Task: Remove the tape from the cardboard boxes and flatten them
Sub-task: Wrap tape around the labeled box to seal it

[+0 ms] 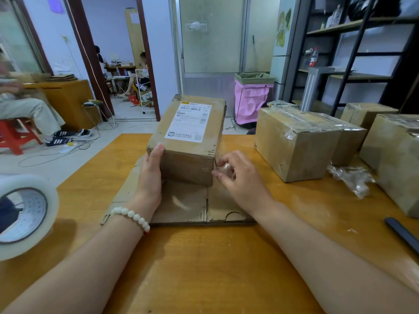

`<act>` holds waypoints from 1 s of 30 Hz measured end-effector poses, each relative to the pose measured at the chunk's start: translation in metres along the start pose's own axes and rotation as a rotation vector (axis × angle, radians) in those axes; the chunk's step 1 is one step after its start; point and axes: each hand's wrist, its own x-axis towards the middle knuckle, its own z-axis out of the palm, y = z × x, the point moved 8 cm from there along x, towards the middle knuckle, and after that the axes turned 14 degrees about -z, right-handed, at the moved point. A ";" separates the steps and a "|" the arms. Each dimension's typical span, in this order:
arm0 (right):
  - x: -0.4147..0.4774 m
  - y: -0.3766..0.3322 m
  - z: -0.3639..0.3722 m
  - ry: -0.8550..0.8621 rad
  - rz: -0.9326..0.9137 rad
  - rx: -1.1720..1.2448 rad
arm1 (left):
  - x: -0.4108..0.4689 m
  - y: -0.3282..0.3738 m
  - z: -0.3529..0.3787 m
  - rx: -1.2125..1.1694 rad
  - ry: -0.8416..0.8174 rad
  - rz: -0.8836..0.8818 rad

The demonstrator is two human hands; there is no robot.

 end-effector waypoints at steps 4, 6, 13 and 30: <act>-0.002 0.004 0.000 0.015 0.011 0.026 | 0.001 -0.001 -0.001 0.002 0.001 -0.011; -0.002 0.009 -0.005 0.065 0.035 -0.022 | 0.001 0.000 0.000 0.001 -0.003 -0.013; -0.005 0.015 0.001 0.060 0.127 0.282 | -0.002 0.000 -0.002 0.007 -0.013 -0.028; -0.007 0.019 0.002 0.094 0.227 0.506 | 0.004 -0.004 0.002 -0.021 -0.065 -0.036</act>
